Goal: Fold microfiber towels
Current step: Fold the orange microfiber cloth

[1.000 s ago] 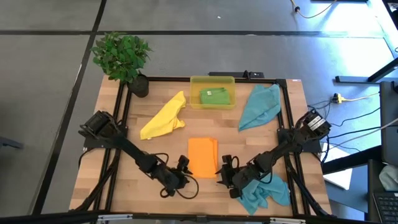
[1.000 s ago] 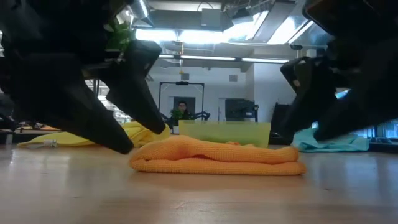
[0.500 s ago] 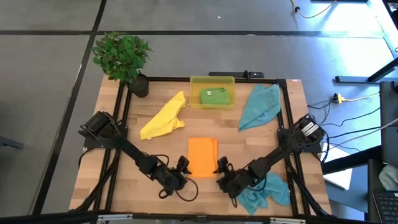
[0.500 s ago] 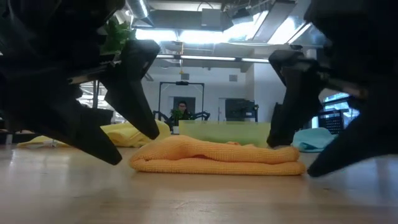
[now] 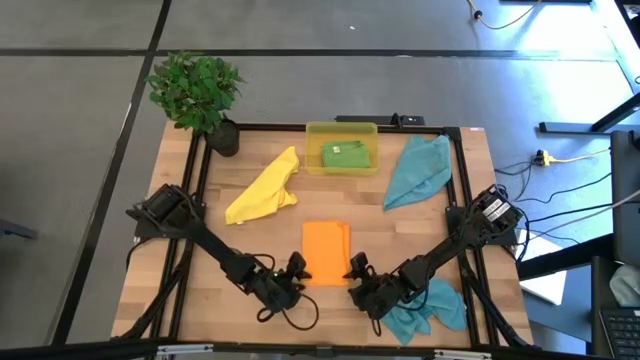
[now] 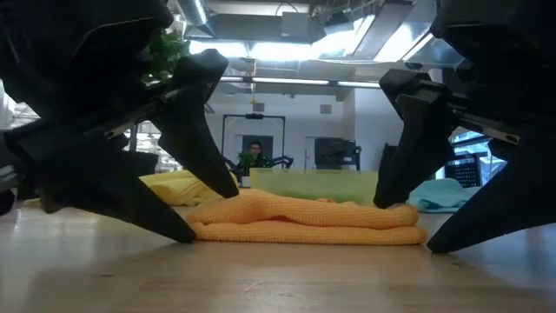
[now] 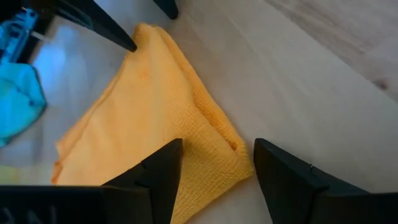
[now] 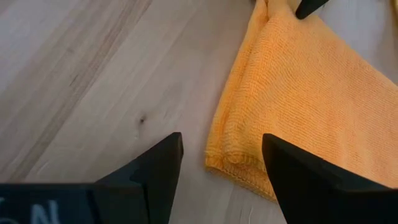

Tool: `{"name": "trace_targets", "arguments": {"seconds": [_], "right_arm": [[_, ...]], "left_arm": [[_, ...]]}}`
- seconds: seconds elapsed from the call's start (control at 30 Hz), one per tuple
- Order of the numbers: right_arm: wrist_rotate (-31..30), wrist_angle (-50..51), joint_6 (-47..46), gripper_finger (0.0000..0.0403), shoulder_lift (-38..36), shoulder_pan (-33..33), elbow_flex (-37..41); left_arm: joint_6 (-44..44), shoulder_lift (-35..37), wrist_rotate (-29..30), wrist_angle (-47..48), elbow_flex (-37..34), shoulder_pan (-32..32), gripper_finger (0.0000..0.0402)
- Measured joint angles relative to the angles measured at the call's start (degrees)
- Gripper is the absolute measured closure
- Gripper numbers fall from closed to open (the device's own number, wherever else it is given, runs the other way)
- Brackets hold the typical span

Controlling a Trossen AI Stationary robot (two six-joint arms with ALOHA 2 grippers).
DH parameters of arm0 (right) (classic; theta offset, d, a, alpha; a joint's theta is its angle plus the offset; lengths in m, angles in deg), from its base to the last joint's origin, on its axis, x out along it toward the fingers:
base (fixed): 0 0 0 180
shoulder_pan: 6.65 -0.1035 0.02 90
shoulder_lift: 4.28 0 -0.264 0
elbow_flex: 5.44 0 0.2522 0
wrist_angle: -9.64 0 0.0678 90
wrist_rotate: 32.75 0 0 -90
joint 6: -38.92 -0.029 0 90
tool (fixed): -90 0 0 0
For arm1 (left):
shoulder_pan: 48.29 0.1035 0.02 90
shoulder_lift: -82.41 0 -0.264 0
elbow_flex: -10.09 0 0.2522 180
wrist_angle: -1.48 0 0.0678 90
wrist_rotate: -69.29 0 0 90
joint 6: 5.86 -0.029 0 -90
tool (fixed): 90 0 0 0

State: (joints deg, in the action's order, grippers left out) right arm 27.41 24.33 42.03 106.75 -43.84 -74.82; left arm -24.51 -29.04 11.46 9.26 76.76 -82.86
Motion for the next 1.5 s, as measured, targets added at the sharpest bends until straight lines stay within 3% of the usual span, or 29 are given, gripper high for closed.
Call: {"name": "trace_targets", "arguments": {"seconds": [0.2, 0.57, 0.8, 0.97, 1.5], "right_arm": [[-0.11, -0.07, -0.74, 0.0176, 0.04, 0.02, 0.06], [-0.57, -0.13, -1.18, 0.0176, 0.17, 0.11, 0.08], [-3.34, 0.16, -1.31, 0.0175, 0.09, 0.07, -0.26], [-7.33, 1.44, -1.13, 0.0175, 0.25, 0.38, -3.91], [-4.96, 2.60, -6.18, 0.0175, 0.20, -0.17, -5.54]], "left_arm": [[-0.31, -0.21, 2.42, 0.71, -0.07, -0.10, 0.0254], [0.86, -0.25, 4.15, 0.66, -0.25, -0.70, 0.0393], [8.63, 1.00, 3.17, 0.34, -0.47, -0.53, 0.0400], [14.62, 5.02, -1.17, 1.46, -0.56, 0.55, 0.0401], [26.32, 7.49, -7.98, 3.33, -0.46, 4.85, 0.0401]]}}
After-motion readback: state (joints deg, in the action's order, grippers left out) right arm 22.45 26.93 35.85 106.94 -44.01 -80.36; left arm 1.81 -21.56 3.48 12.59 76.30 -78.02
